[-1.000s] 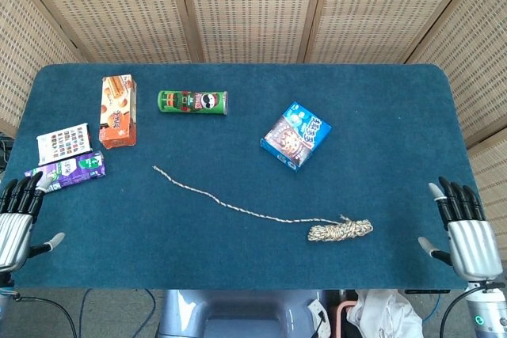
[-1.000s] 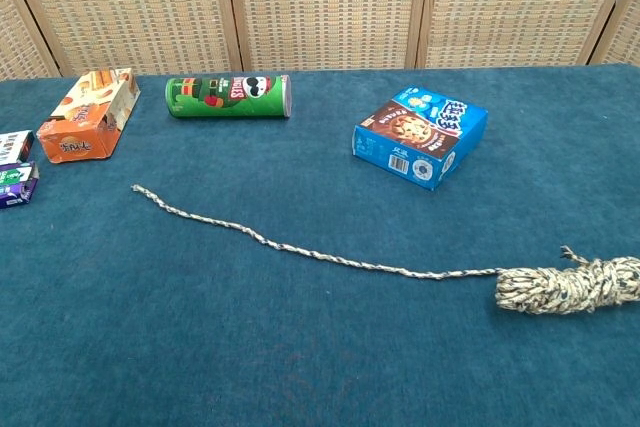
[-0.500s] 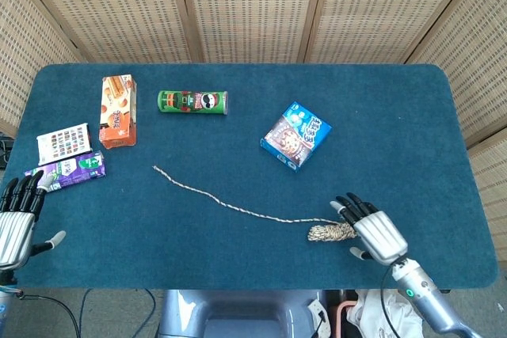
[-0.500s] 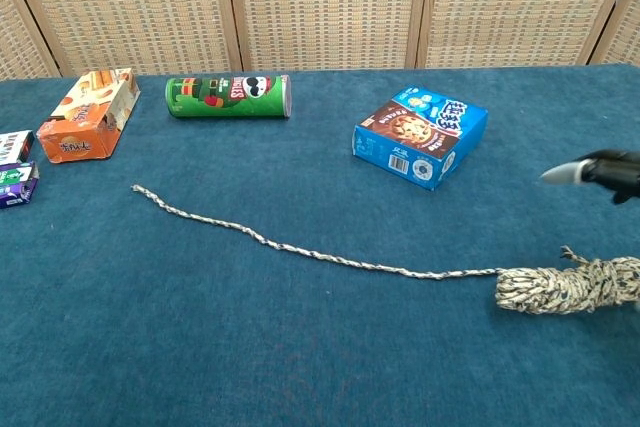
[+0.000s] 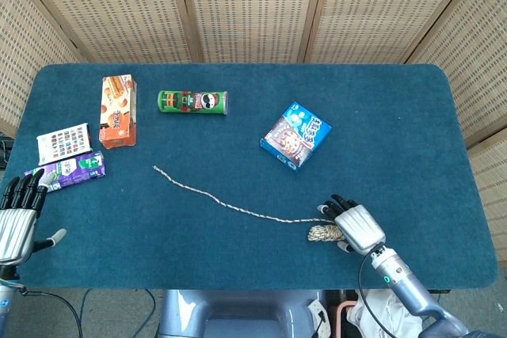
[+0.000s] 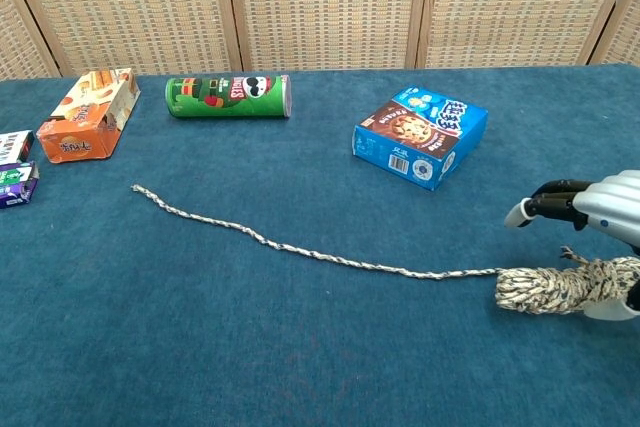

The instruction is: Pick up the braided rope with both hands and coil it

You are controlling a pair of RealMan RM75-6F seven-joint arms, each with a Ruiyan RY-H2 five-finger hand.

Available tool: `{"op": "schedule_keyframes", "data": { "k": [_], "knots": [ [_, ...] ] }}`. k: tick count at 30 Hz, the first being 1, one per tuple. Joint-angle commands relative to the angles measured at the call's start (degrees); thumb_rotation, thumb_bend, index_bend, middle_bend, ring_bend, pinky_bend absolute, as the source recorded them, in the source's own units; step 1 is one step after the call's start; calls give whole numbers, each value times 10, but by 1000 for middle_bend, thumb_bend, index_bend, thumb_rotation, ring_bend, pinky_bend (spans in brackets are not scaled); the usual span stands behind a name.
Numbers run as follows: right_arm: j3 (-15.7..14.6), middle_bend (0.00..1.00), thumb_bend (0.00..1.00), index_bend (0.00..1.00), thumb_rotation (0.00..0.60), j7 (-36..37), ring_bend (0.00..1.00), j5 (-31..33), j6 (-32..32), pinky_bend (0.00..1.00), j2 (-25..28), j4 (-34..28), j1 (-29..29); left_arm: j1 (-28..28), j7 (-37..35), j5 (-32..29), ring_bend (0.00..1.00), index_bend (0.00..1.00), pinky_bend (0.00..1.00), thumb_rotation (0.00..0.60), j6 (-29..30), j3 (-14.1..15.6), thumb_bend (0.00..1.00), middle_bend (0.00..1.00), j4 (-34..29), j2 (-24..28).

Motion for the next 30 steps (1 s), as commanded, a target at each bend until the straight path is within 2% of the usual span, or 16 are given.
{"op": "schedule_keyframes", "data": {
  "k": [1,7,13,21,27,30],
  "knots": [
    [-9,214,1,191,600,-10,128,9,-17,344,16,-12,5,-1,2,-1,0,0,0,600,-2,0,0,0,0,-1],
    [-11,236,17,221,600,-32,134,33,-34,355,12,-4,10,-1,4,1,0,0,0,600,-1,1,0,0,1,-2],
    [-13,304,91,310,600,-24,191,26,-18,400,-3,23,13,-1,1,-2,0,0,0,600,-1,0,0,0,1,-1],
    [-17,332,141,361,600,-20,214,42,-27,420,-8,40,16,-2,0,-4,0,0,0,600,-1,-1,0,0,2,-1],
    [-19,415,194,478,600,8,287,33,-9,505,-18,59,16,-2,1,-5,0,0,0,600,-3,0,0,0,3,-2],
    [-20,491,275,558,600,26,357,20,15,580,-28,77,14,-3,4,-7,0,0,0,600,-5,-1,0,0,5,-4]
  ]
}}
